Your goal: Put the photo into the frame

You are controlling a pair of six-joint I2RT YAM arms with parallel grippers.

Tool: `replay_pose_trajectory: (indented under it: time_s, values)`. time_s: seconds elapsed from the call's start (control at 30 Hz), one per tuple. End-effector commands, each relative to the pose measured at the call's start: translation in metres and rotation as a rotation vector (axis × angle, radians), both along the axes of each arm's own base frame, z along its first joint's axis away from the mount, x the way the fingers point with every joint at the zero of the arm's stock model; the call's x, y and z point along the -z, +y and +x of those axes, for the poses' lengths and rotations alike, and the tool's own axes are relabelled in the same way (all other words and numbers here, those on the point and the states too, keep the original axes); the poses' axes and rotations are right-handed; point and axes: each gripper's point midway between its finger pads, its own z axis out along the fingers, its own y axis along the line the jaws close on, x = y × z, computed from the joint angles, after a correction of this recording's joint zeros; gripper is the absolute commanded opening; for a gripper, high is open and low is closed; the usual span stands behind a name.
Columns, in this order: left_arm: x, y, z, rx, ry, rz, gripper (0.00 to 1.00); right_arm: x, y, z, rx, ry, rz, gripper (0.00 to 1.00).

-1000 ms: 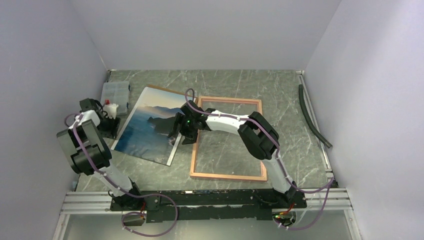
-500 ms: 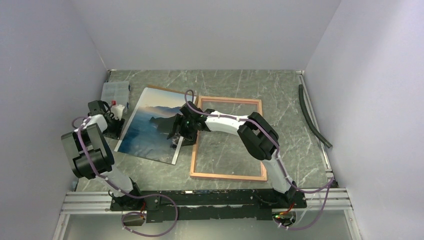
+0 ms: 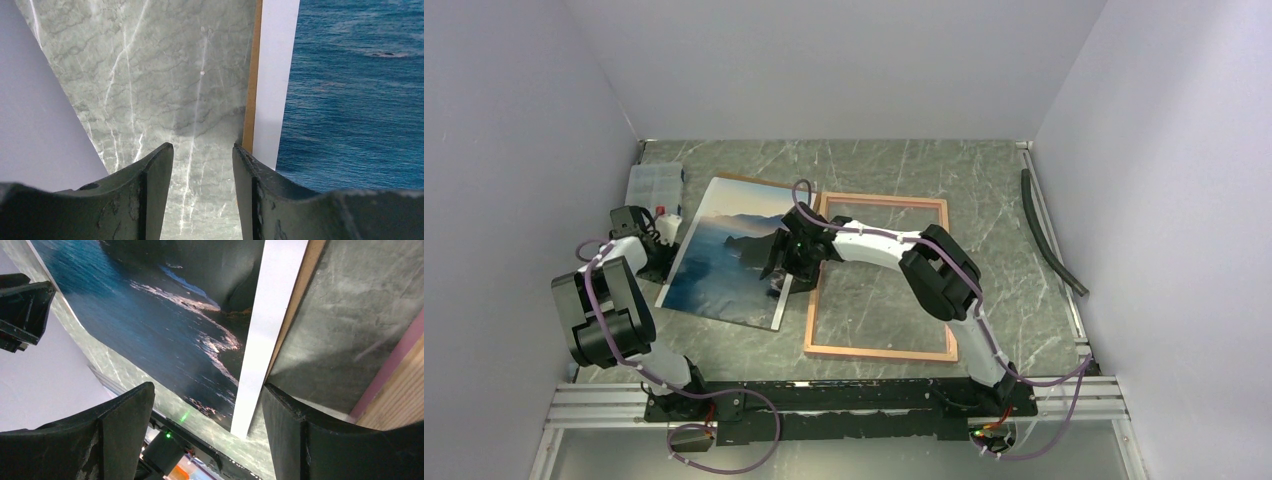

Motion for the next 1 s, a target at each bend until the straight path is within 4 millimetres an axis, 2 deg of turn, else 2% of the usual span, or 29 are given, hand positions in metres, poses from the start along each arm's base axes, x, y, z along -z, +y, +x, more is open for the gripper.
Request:
replay_pose_trajectory:
  time_s: [0.0,0.27,0.47,0.63,0.87,0.97]
  values:
    - [0.032,-0.042,-0.036,0.048,0.147,-0.165,0.53,-0.054,0.033,0.005,-0.043,-0.111,0.106,0.81]
    - [0.027,-0.046,-0.037,0.067,0.142,-0.172,0.54,-0.064,0.048,0.005,-0.099,-0.158,0.09,0.8]
    - [0.028,-0.048,-0.038,0.079,0.147,-0.174,0.53,-0.072,0.049,0.006,-0.122,-0.209,0.058,0.8]
    - [0.024,-0.051,-0.036,0.092,0.144,-0.162,0.53,-0.057,0.037,0.008,-0.158,-0.217,-0.061,0.8]
    - [0.018,-0.056,-0.029,0.112,0.137,-0.142,0.53,-0.022,0.037,0.007,-0.235,-0.184,-0.167,0.82]
    - [0.016,-0.059,-0.024,0.118,0.139,-0.145,0.53,-0.014,0.034,0.005,-0.256,-0.17,-0.192,0.82]
